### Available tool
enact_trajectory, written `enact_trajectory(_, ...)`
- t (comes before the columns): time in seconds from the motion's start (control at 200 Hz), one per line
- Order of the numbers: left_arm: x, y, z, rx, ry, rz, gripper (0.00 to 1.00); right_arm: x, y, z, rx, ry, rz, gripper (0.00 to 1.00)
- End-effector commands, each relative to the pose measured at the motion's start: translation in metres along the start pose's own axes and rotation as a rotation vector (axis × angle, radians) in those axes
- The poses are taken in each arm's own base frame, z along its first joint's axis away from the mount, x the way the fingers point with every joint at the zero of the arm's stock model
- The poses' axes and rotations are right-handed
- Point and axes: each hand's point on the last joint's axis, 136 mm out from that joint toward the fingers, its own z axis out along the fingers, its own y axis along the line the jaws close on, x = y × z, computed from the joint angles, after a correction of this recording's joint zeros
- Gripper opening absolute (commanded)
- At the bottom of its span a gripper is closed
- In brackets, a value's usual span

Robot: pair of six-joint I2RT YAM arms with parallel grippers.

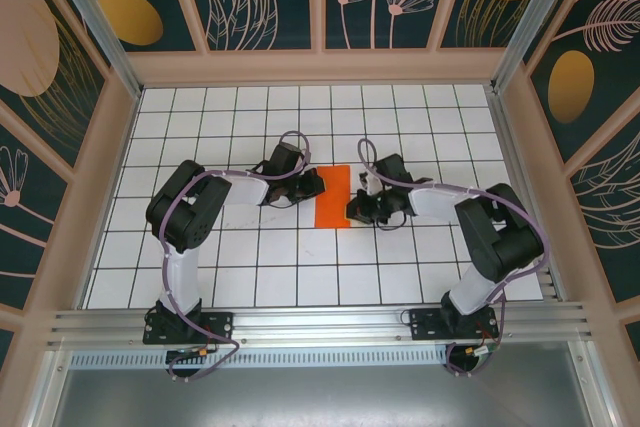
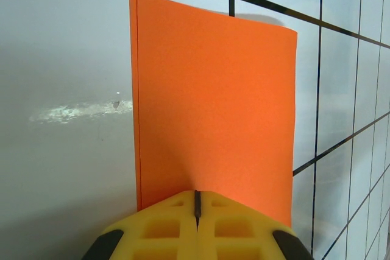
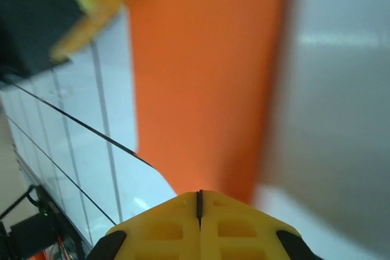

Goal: Fold a paper plane with a square sheet of paper (pick it up from the middle)
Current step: Fold the square sheet of paper in half at the center of the table.

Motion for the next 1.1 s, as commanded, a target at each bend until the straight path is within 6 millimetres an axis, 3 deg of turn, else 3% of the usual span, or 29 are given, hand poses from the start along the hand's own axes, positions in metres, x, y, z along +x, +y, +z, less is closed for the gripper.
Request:
enact_trajectory(0.0,0.066,0.125,0.007,-0.406,0.147,-0.126,0.00,-0.032,0.014,0.004,-0.026,-0.063,-0.006,0.02)
enact_trajectory(0.16,0.067,0.125,0.007,-0.404,0.151,-0.125,0.00,-0.044,0.010,0.020,-0.023,-0.049,-0.001,0.02)
enact_trajectory(0.335,0.067,0.125,0.007,-0.403,0.152,-0.127,0.00,-0.037,-0.001,0.032,-0.009,-0.008,0.005,0.03)
enact_trajectory(0.425,0.067,0.124,0.007,-0.401,0.151,-0.129,0.00,-0.024,-0.002,0.037,-0.021,0.045,-0.010,0.03)
enact_trajectory(0.555,0.067,0.125,0.007,-0.403,0.152,-0.130,0.00,0.001,-0.021,0.040,0.019,0.107,-0.010,0.03)
enact_trajectory(0.736,0.065,0.122,0.006,-0.397,0.144,-0.126,0.00,0.038,-0.046,0.029,0.068,0.133,0.017,0.02)
enact_trajectory(0.851,0.061,0.117,0.005,-0.385,0.134,-0.115,0.00,0.050,-0.046,0.021,0.048,0.122,0.012,0.03)
enact_trajectory(0.971,0.056,0.106,0.003,-0.351,0.126,-0.085,0.00,0.035,-0.030,0.013,0.014,0.059,-0.012,0.03)
enact_trajectory(0.986,0.044,0.094,0.004,-0.323,0.104,-0.071,0.00,0.031,-0.027,0.012,0.013,0.045,-0.015,0.03)
enact_trajectory(1.096,0.020,0.053,-0.001,-0.217,0.060,-0.007,0.00,-0.001,-0.005,-0.001,0.005,-0.067,-0.035,0.03)
